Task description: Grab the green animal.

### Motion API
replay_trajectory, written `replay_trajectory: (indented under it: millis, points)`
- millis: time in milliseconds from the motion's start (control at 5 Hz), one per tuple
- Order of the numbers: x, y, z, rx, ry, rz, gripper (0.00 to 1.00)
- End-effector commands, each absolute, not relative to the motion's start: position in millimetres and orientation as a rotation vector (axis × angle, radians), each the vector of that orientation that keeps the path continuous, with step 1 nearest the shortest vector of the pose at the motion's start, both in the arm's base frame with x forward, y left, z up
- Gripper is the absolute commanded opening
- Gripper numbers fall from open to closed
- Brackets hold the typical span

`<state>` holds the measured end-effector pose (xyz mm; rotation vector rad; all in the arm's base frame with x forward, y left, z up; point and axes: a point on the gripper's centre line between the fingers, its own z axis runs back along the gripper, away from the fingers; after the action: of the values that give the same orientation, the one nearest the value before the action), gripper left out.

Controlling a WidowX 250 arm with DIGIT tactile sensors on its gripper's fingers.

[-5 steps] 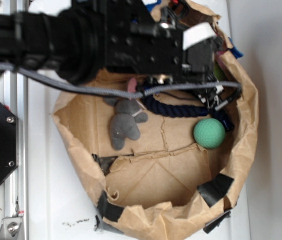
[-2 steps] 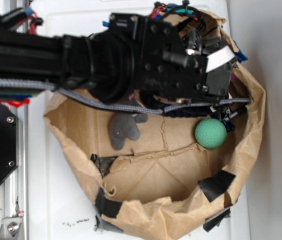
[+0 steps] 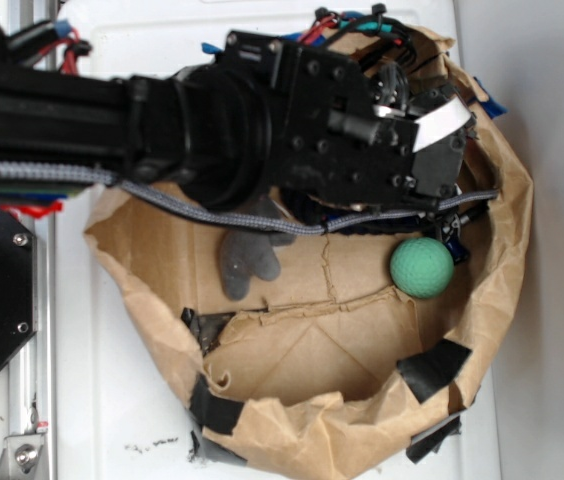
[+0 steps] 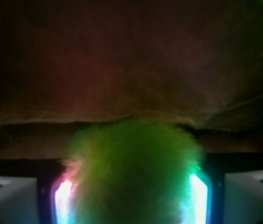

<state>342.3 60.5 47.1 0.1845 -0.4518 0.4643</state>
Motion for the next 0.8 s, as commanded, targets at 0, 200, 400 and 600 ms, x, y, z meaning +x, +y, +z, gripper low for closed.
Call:
replay_trajectory:
  millis: [0,200,400,600]
  points:
    - [348,55,59,0.177,-0.483,0.447,0.0]
    - [347,55,62,0.19,-0.461,0.427,0.0]
    - [323,38,93,0.189,-0.349,0.34,0.0]
    - [291,32,127,0.1,-0.305,0.278,0.0]
